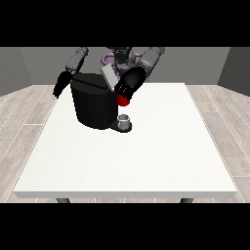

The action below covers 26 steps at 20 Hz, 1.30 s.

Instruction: Insert the coffee pod into the coffee machine and close the lid

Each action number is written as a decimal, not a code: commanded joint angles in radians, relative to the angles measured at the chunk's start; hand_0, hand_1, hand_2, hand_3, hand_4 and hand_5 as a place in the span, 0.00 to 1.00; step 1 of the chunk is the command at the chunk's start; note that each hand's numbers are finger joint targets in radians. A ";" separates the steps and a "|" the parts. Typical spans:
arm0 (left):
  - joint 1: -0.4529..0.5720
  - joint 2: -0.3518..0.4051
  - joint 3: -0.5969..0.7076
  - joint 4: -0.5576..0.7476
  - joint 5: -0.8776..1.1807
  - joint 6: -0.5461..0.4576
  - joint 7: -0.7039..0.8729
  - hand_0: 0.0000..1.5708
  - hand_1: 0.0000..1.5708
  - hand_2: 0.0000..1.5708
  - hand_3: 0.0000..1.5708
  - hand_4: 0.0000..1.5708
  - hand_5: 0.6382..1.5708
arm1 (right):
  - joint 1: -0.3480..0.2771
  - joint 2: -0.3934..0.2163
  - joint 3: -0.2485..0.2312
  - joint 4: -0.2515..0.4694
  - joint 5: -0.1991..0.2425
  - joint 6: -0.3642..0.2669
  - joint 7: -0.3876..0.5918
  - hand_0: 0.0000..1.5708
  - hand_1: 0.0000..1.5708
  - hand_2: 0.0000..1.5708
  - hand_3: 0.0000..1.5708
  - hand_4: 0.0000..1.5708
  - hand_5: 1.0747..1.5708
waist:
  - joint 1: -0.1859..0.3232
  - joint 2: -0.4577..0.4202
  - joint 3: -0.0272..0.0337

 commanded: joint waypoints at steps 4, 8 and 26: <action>-0.022 0.014 0.031 0.008 0.009 0.029 -0.020 0.79 0.79 0.77 0.62 0.00 1.00 | 0.057 0.060 0.041 -0.003 0.016 -0.029 -0.058 0.00 0.00 0.00 0.00 0.05 1.00 | -0.021 0.010 -0.0007; -0.059 0.062 0.032 0.017 -0.006 0.029 -0.065 0.81 0.81 0.79 0.62 0.00 1.00 | -0.037 -0.001 0.018 -0.024 0.016 -0.001 0.002 0.00 0.00 0.00 0.00 0.07 1.00 | -0.035 0.059 -0.0010; -0.019 0.101 0.008 0.006 -0.080 0.100 -0.132 0.00 0.00 0.33 0.28 0.00 1.00 | 0.011 0.013 0.034 -0.021 0.046 -0.030 -0.006 0.00 0.00 0.00 0.00 0.10 1.00 | -0.013 0.040 -0.0010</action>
